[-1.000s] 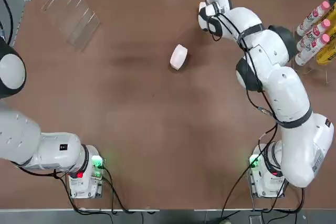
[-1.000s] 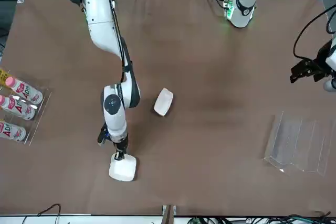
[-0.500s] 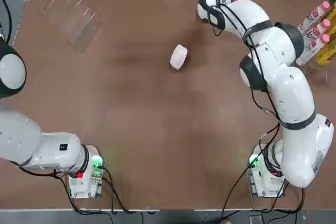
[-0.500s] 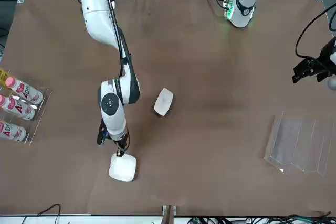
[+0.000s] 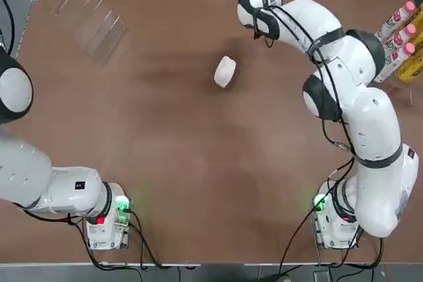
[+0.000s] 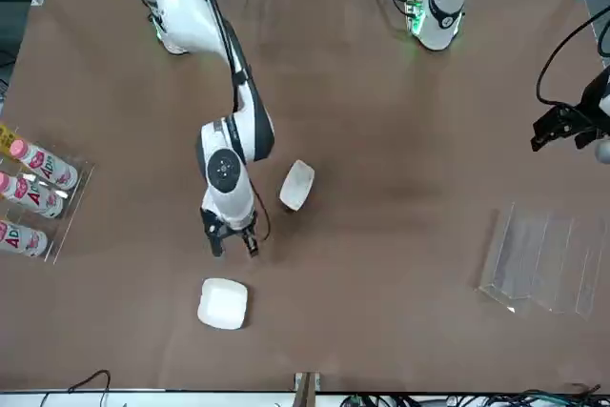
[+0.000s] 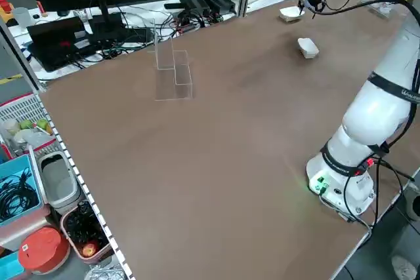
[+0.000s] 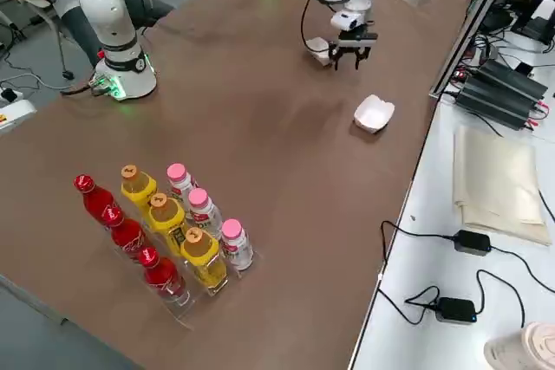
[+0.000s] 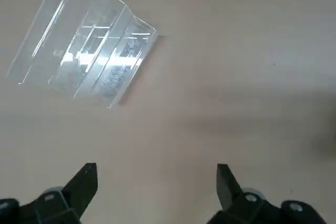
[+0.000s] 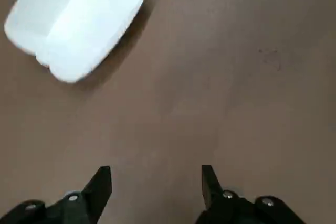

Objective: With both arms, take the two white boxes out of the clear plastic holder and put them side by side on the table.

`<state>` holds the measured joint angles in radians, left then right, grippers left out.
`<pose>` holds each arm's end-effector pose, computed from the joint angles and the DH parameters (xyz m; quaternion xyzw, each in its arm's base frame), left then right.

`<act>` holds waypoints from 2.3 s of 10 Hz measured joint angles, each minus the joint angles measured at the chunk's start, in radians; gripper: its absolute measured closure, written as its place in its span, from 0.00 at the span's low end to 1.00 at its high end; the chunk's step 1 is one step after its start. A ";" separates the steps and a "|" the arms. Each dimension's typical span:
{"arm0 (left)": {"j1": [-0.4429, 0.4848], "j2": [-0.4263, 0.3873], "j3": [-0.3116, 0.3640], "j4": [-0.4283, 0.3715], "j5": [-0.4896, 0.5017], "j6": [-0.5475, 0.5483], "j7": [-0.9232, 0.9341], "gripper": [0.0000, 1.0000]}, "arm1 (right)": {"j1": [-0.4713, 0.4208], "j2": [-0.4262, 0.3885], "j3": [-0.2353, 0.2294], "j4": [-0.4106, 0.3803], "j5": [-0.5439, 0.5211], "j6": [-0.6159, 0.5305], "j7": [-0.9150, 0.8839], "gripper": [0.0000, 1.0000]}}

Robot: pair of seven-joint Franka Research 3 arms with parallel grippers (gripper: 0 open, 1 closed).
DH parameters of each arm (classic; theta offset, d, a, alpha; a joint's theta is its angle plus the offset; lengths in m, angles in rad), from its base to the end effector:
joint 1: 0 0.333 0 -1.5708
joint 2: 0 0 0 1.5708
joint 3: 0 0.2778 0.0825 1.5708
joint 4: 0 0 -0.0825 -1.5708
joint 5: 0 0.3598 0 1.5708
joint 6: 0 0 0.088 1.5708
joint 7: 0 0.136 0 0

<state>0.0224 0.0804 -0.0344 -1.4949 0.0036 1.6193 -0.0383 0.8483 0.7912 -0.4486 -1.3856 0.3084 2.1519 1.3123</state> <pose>0.5586 -0.0056 0.5522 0.9997 0.0132 0.0220 0.0001 0.6048 0.3340 0.2314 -0.8888 0.4568 -0.0368 0.0047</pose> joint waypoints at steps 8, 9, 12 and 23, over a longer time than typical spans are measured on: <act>0.001 0.001 0.001 0.000 0.000 0.000 0.000 0.00 | 0.060 -0.145 0.150 -0.313 0.066 0.329 -0.407 0.10; 0.001 0.001 0.001 0.000 0.000 0.000 0.000 0.00 | 0.091 -0.152 0.152 -0.355 0.066 0.380 -0.407 0.10; 0.001 0.001 0.001 0.000 0.000 0.000 0.000 0.00 | 0.165 -0.178 0.153 -0.485 0.066 0.497 -0.407 0.09; 0.002 0.001 0.001 0.000 0.000 0.000 0.000 0.00 | 0.178 -0.193 0.159 -0.535 0.106 0.574 -0.407 0.34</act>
<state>0.0240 0.0816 -0.0335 -1.4949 0.0036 1.6189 -0.0387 1.0265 0.5986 -0.2894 -1.9202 0.4144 2.7257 0.9055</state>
